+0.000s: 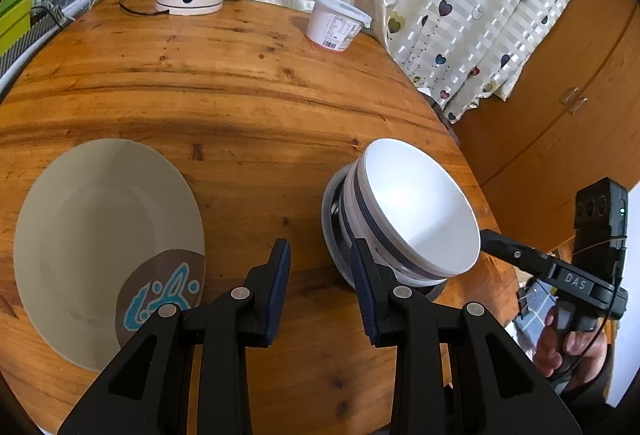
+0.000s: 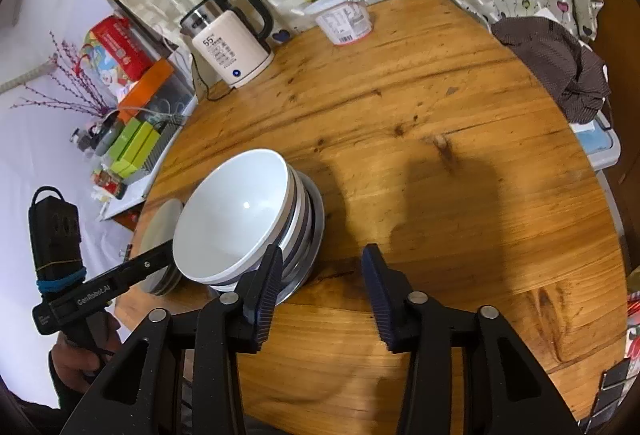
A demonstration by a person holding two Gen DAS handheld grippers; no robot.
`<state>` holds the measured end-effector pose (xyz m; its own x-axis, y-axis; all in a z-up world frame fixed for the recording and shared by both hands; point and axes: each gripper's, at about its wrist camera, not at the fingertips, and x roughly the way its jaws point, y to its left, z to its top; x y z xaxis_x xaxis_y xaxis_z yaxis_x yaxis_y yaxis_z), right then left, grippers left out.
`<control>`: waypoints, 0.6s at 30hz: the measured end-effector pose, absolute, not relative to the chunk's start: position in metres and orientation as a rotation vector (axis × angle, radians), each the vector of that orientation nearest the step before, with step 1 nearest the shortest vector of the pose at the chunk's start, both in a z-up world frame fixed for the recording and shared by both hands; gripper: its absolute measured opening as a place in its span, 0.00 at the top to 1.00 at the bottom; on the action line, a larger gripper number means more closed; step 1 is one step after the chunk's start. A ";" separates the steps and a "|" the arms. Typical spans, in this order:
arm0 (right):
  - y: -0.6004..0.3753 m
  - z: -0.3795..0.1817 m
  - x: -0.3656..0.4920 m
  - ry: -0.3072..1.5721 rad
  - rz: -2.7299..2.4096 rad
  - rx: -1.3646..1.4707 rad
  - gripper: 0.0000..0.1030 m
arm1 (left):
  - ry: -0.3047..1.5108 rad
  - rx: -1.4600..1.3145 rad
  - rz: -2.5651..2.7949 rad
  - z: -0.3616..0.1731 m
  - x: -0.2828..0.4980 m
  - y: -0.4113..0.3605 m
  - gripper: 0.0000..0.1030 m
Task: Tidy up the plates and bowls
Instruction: 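Close both grippers on the steel bowl rim and lift the nested bowls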
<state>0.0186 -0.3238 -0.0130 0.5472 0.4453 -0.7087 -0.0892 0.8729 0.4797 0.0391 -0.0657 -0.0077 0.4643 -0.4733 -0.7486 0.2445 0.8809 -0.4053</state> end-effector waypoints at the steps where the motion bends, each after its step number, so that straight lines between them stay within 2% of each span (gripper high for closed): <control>1: -0.323 -0.015 0.020 0.952 0.336 0.420 0.70 | 1.000 -0.257 -0.451 -0.009 0.040 -0.066 0.68; 2: -0.323 -0.017 0.020 0.958 0.342 0.424 0.76 | 1.004 -0.259 -0.454 -0.009 0.040 -0.066 0.68; 4: -0.322 -0.023 0.022 0.973 0.349 0.433 0.81 | 1.013 -0.267 -0.464 -0.011 0.041 -0.067 0.68; 18: -0.329 -0.047 0.035 1.018 0.441 0.625 0.81 | 1.077 -0.327 -0.508 -0.029 0.053 -0.066 0.68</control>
<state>0.0349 -0.3288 -0.0475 0.4632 0.6087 -0.6441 -0.0538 0.7448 0.6651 0.0531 -0.0661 -0.0288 0.3766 -0.5433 -0.7504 0.2334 0.8395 -0.4907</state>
